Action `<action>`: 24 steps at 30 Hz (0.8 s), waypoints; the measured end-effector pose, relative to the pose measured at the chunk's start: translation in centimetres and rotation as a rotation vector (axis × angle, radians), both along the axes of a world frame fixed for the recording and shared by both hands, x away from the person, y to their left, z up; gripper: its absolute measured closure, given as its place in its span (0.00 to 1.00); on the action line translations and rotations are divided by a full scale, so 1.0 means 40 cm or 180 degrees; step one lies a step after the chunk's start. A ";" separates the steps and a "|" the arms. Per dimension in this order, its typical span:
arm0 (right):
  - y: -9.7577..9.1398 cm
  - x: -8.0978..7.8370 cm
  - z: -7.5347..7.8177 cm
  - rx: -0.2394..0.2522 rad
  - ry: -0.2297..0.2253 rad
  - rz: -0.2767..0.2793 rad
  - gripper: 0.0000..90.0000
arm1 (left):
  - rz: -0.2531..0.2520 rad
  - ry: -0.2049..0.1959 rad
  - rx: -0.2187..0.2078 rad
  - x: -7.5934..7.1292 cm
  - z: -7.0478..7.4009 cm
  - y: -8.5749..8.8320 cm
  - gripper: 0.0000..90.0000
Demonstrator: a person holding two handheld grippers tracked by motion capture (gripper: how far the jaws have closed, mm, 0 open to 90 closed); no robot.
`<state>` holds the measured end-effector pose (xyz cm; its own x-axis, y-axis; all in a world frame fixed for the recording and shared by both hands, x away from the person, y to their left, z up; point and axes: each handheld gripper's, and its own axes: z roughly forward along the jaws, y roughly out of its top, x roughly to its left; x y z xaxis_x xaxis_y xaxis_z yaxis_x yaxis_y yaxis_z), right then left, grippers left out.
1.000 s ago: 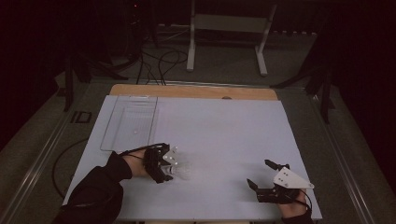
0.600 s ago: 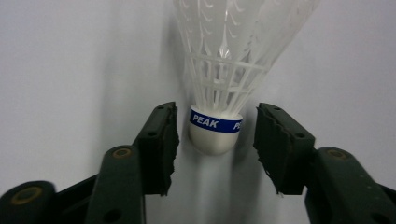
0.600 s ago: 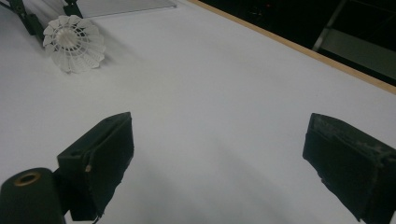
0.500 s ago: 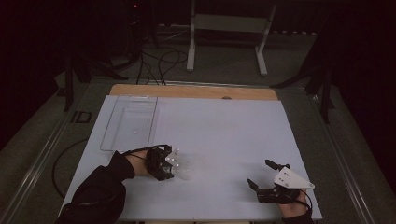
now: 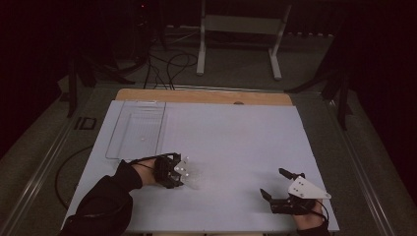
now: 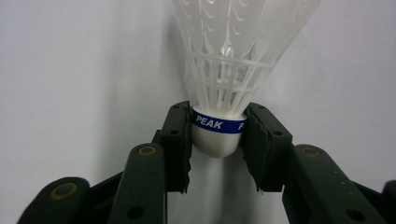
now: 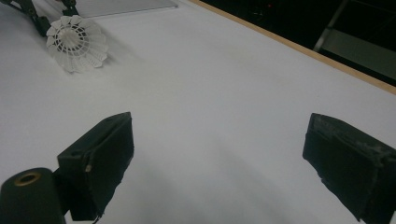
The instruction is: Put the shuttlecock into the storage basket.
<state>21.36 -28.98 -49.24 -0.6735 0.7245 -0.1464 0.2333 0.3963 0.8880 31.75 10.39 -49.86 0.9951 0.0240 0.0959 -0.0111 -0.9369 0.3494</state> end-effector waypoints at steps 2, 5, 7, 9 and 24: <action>0.000 0.000 0.000 0.0000 0.0000 0.0005 0.10 | -0.0005 0.0018 -0.0001 0.001 0.001 0.001 0.71; 0.000 0.000 0.000 -0.0001 0.0002 0.0003 0.10 | 0.0037 0.0055 0.0008 0.000 0.002 0.001 0.72; 0.000 0.000 0.000 0.0000 0.0001 0.0003 0.10 | 0.0078 0.0070 -0.0004 0.000 0.005 0.002 0.72; 0.000 0.000 0.000 -0.0008 -0.0001 0.0000 0.10 | 0.0102 0.0092 -0.0030 -0.001 0.010 0.004 0.72; 0.000 0.000 0.000 -0.0015 -0.0001 -0.0008 0.10 | 0.0168 0.0124 -0.0096 -0.025 0.055 0.009 0.73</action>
<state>21.37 -28.96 -49.24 -0.6716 0.7256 -0.1501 0.2341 0.3999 0.8861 30.77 10.73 -47.65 0.9953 0.0787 0.0556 0.0521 -0.9249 0.3766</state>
